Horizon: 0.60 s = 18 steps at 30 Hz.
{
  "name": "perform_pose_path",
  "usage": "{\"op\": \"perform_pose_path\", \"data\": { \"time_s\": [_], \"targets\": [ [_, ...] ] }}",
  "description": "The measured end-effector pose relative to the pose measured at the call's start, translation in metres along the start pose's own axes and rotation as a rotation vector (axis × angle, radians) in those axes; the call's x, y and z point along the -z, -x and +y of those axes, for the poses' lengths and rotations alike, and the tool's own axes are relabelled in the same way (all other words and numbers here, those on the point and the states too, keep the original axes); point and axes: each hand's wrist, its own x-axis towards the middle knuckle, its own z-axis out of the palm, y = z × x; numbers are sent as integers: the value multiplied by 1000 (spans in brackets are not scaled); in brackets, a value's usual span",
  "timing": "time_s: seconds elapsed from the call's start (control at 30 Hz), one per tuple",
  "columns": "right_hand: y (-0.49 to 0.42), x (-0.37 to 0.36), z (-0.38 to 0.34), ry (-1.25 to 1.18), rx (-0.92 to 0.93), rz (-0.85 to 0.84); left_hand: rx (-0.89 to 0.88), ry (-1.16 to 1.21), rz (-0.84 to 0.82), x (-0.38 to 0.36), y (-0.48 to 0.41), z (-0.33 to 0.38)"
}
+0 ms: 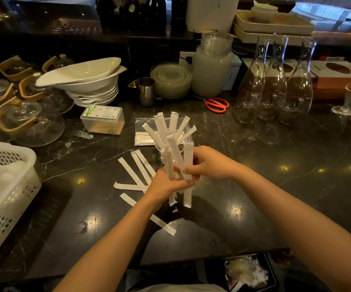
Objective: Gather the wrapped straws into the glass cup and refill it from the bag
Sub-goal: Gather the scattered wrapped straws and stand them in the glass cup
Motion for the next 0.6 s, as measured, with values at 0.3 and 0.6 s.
{"op": "perform_pose_path", "data": {
  "time_s": [0.3, 0.6],
  "targets": [
    [-23, -32, -32, -17, 57, 38, -25, -30, 86, 33, 15, 3],
    [-54, -73, -59, 132, 130, -72, 5, -7, 290, 66, 39, -9]
  ]
}}
